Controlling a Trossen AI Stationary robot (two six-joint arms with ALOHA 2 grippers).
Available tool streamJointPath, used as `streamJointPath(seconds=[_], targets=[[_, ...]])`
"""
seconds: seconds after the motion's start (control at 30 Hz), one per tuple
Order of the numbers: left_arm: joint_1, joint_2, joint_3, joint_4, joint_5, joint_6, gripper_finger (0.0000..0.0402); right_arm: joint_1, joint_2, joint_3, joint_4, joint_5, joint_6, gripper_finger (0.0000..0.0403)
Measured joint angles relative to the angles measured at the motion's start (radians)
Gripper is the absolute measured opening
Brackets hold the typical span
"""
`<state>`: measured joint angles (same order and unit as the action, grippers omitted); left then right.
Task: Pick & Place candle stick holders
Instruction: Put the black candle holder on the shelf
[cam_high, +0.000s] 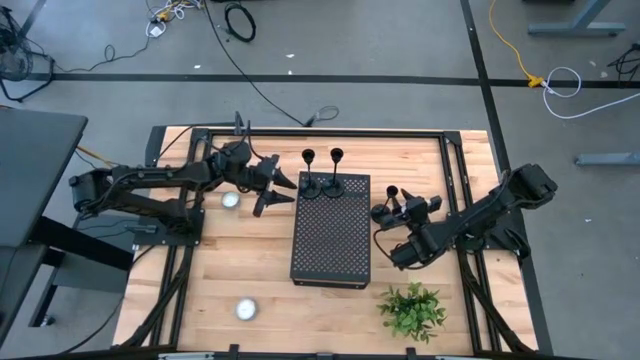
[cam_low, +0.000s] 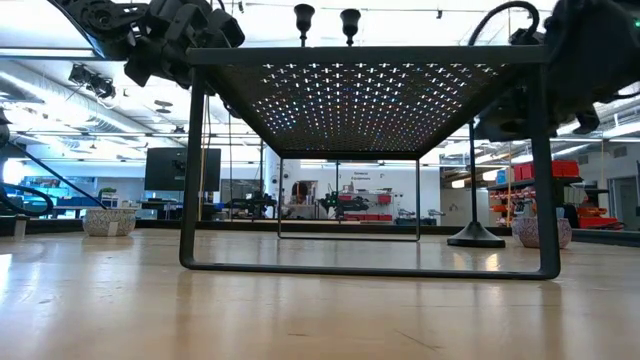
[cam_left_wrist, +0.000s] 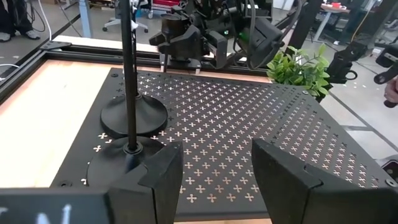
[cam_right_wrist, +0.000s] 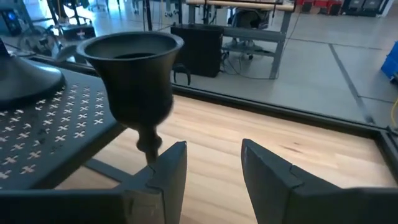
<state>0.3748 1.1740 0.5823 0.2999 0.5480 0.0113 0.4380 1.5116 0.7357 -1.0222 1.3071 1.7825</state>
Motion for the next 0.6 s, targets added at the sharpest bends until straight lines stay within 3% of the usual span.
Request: streamJointPath(seconds=[0.6], targets=[[-0.014,0.0,0.0,0.002,-0.004,0.0,0.0193,-0.036,-0.001,-0.144,0.283,0.05,-0.077,0.0152]])
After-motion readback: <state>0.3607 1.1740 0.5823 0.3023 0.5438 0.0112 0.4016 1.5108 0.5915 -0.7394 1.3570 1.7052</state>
